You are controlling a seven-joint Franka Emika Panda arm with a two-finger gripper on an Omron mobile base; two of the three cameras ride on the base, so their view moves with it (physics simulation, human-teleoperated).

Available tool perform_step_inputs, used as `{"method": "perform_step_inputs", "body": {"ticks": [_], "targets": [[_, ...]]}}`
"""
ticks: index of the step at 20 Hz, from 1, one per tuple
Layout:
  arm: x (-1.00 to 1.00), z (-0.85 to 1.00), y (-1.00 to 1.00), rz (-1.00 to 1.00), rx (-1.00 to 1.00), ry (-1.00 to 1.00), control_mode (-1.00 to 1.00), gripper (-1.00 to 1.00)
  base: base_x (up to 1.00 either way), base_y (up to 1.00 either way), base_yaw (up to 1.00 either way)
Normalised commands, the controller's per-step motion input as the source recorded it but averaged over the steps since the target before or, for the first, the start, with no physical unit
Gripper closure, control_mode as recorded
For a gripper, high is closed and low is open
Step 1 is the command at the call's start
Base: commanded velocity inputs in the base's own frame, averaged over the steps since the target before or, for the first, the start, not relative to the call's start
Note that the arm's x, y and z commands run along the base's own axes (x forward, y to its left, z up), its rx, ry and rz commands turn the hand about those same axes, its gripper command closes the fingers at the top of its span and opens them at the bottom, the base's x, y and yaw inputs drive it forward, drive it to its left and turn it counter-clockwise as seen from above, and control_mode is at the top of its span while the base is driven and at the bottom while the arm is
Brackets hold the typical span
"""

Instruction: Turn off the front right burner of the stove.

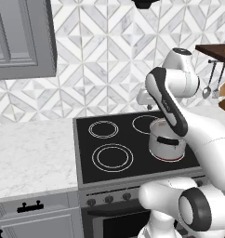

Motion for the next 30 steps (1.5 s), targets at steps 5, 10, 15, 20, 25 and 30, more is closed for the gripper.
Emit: {"method": "perform_step_inputs", "body": {"ticks": [5, 10, 15, 20, 25, 30], "targets": [[0.00, -0.03, 0.00, 0.00, 0.00, 0.00, -1.00, -1.00, 0.00, 0.00, 0.00], [0.00, 0.00, 0.00, 0.00, 0.00, 0.00, -1.00, -1.00, 0.00, 0.00, 0.00], [0.00, 0.00, 0.00, 0.00, 0.00, 0.00, -1.00, -1.00, 0.00, 0.00, 0.00], [0.00, 0.00, 0.00, 0.00, 0.00, 0.00, -1.00, -1.00, 0.00, 0.00, 0.00], [-0.12, 0.00, 0.00, 0.00, 0.00, 0.00, 1.00, -1.00, -0.09, -0.06, 0.00], [0.00, 0.00, 0.00, 0.00, 0.00, 0.00, 1.00, -1.00, -0.18, -0.36, 0.00]]}}
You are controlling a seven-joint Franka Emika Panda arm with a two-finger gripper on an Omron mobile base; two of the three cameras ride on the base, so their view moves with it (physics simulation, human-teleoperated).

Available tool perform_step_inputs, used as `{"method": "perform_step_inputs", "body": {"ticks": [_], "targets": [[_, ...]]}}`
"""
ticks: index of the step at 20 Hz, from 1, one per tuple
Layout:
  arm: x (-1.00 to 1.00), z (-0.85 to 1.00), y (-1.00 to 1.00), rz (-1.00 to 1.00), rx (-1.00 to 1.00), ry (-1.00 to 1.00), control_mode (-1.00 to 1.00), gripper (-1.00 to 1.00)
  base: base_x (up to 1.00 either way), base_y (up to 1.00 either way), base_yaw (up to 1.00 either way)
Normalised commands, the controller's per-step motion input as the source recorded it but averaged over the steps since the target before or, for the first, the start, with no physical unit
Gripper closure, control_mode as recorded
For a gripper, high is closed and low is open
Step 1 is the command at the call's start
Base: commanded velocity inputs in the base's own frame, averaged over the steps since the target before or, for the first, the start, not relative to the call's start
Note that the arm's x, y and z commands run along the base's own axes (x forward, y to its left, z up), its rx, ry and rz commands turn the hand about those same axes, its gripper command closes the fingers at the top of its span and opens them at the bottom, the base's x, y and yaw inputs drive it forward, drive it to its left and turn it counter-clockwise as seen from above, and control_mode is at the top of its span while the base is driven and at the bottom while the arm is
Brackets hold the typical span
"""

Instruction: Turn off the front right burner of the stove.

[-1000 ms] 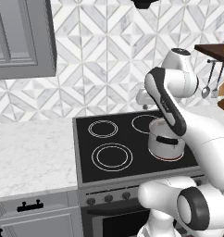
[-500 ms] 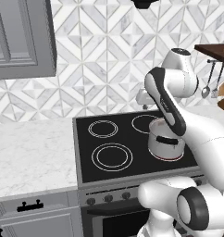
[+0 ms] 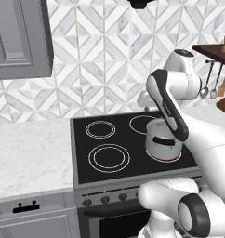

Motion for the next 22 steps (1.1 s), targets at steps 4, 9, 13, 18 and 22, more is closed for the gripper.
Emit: {"method": "perform_step_inputs", "body": {"ticks": [4, 9, 13, 18, 22], "targets": [[0.00, 0.00, 0.00, 0.00, 0.00, 0.00, 1.00, -1.00, -0.13, -0.50, 0.00], [0.00, 0.00, 0.00, 0.00, 0.00, 0.00, 1.00, -1.00, -0.16, -0.51, 0.00], [0.00, 0.00, 0.00, 0.00, 0.00, 0.00, 1.00, -1.00, -0.19, -0.51, 0.00], [0.00, 0.00, 0.00, 0.00, 0.00, 0.00, 1.00, -1.00, -0.20, -0.51, 0.00], [0.00, 0.00, 0.00, 0.00, 0.00, 0.00, 1.00, -1.00, -0.15, -0.43, 0.00]]}}
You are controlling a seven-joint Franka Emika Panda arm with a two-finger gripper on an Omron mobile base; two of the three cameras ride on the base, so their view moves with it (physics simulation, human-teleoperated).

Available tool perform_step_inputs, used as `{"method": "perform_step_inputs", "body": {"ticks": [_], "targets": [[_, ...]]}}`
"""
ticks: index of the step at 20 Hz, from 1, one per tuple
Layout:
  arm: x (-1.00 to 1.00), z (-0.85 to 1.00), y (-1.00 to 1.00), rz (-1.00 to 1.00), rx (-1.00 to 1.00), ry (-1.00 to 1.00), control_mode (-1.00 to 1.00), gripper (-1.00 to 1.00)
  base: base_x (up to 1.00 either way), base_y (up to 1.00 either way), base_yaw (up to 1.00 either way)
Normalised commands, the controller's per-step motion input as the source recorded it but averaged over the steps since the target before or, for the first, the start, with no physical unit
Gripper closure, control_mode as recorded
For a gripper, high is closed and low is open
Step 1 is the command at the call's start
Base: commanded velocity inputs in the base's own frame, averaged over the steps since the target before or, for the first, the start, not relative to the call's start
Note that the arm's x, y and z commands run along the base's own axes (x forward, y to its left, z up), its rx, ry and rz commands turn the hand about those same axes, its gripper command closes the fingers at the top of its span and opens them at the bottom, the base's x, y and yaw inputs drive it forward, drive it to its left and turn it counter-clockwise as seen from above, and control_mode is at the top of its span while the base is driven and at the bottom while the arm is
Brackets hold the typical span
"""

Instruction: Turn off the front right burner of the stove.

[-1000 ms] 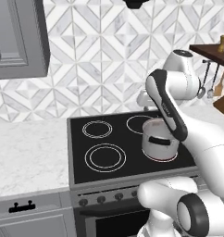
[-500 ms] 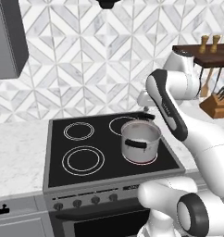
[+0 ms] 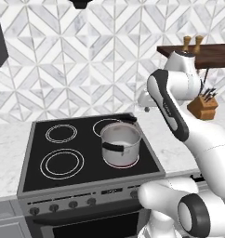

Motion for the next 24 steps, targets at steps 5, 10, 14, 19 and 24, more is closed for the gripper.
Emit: {"method": "perform_step_inputs", "body": {"ticks": [5, 10, 14, 19, 24], "targets": [[0.00, 0.00, 0.00, 0.00, 0.00, 0.00, 1.00, -1.00, -0.16, -0.42, 0.00], [0.00, 0.00, 0.00, 0.00, 0.00, 0.00, -1.00, -1.00, -0.07, -0.17, 0.00], [0.00, 0.00, 0.00, 0.00, 0.00, 0.00, -1.00, -1.00, 0.00, 0.00, 0.00], [-0.02, 0.00, 0.10, 0.02, 0.00, 0.00, -1.00, -1.00, 0.00, 0.00, 0.00], [-0.11, -0.02, 0.66, 0.16, -0.05, 0.00, -1.00, -1.00, 0.00, 0.00, 0.00]]}}
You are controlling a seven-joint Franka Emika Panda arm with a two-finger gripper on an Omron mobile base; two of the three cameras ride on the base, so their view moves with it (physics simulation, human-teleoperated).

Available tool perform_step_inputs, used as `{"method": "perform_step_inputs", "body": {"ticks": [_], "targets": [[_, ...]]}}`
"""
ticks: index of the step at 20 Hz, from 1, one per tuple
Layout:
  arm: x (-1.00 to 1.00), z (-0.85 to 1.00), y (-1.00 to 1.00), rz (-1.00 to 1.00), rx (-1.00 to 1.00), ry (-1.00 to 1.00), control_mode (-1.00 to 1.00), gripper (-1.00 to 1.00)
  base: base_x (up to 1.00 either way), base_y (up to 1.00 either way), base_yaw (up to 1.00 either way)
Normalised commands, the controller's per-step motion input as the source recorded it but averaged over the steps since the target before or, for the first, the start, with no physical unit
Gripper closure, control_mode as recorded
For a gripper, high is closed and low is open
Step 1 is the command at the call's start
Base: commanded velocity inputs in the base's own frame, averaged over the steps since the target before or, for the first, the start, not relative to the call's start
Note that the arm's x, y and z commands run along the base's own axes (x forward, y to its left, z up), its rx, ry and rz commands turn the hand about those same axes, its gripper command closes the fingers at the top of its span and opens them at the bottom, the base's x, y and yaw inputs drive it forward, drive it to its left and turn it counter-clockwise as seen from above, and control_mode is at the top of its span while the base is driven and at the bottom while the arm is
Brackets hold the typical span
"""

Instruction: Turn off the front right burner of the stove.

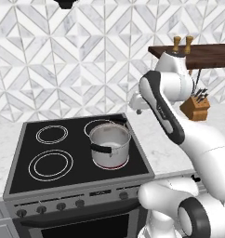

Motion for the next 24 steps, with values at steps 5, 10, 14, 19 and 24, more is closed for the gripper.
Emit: {"method": "perform_step_inputs", "body": {"ticks": [5, 10, 14, 19, 24], "targets": [[-0.33, -0.39, 1.00, 0.32, -0.25, 0.00, -1.00, -1.00, 0.00, 0.00, 0.00], [-0.57, -0.64, 1.00, 0.35, -0.33, 0.00, -1.00, -1.00, 0.00, 0.00, 0.00], [-0.97, -0.95, 1.00, 0.40, -0.45, 0.00, -1.00, -1.00, 0.00, 0.00, 0.00], [-1.00, -1.00, 1.00, 0.38, -0.49, 0.00, -1.00, -1.00, 0.00, 0.00, 0.00], [-0.90, -1.00, 1.00, 0.34, -0.45, -0.02, -1.00, -1.00, 0.00, 0.00, 0.00]]}}
